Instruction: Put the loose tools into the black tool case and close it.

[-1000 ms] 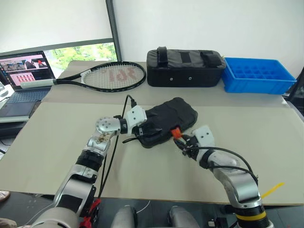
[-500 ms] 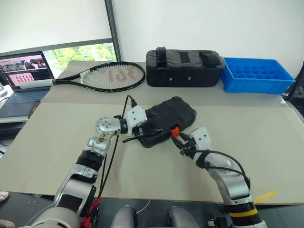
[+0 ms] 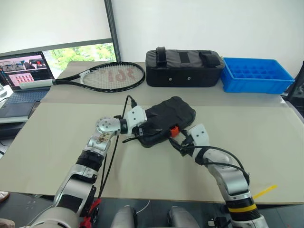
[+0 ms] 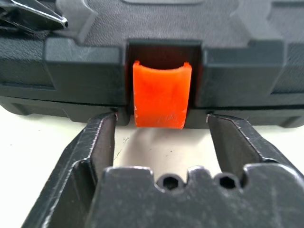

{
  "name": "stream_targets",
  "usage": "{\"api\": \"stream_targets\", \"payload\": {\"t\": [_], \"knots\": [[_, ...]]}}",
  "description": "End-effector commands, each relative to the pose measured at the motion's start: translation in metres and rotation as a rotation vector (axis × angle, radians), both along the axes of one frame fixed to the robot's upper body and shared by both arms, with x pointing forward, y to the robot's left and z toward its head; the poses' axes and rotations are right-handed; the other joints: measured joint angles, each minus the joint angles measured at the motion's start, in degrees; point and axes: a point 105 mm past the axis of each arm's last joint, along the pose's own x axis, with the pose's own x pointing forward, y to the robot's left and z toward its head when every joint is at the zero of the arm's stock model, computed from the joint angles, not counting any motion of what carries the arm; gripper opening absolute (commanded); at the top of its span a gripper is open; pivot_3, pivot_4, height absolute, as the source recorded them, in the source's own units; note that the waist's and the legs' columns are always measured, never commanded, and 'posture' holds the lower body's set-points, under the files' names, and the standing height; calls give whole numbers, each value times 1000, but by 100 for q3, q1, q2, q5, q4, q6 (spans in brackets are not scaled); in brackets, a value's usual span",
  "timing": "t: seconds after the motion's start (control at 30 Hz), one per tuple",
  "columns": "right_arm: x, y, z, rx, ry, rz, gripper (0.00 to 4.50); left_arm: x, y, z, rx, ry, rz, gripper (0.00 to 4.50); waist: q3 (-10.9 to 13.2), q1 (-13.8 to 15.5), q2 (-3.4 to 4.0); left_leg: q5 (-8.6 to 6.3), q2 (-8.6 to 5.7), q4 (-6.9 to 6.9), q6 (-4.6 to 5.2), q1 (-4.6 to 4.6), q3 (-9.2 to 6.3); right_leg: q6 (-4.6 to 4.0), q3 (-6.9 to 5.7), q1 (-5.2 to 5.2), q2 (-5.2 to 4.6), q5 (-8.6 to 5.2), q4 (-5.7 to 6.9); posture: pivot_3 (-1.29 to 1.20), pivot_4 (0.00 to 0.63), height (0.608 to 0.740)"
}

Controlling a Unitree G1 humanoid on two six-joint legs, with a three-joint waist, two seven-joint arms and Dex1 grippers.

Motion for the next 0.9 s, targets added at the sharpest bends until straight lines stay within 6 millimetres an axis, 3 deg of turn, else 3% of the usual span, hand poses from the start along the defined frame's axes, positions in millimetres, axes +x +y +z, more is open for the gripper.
{"api": "stream_targets", "payload": {"t": [0.03,0.1,0.2,0.27,0.6,0.7,0.77,0.9], "knots": [[-5,0,26,21,-82,24,3525,-10,-2,-38,108,103,-26,3472,-1,4,0,0,0,-1,0,0,0,0,0,0,0,0,0,0,150,708],[-9,-2,27,23,-77,31,3525,-10,-2,-38,109,104,-28,3472,-3,14,-2,0,0,-1,0,0,0,0,-1,1,0,0,-1,0,150,708],[-12,1,26,21,-62,40,2888,-11,-2,-38,111,104,-32,3472,-6,14,-5,0,0,-3,0,-1,-1,0,-2,2,0,-1,-6,0,150,708],[-12,1,22,6,-44,42,2201,-11,-2,-38,112,104,-34,3472,-6,13,-6,0,0,-3,0,-1,-1,0,-1,2,0,-1,-6,0,150,708],[-10,-1,15,-9,-24,35,2201,-11,-3,-39,111,105,-35,3472,-8,19,-7,0,0,-3,0,-1,-1,-1,-2,2,0,-1,-8,0,150,708],[-8,-1,16,-10,-27,34,1622,-11,-3,-38,111,103,-34,3472,-8,19,-8,0,0,-3,0,-1,-1,-1,-2,2,0,-2,-9,0,150,708],[-8,-1,15,-12,-27,33,958,-11,-3,-38,111,103,-33,3472,-8,21,-8,0,0,-3,0,-1,-1,-1,-2,2,0,-2,-9,0,150,708],[-8,-1,15,-17,-26,32,958,-11,-2,-39,110,105,-31,3472,-8,21,-8,0,0,-4,0,-1,-1,-1,-2,2,0,-2,-9,0,150,708]]}}
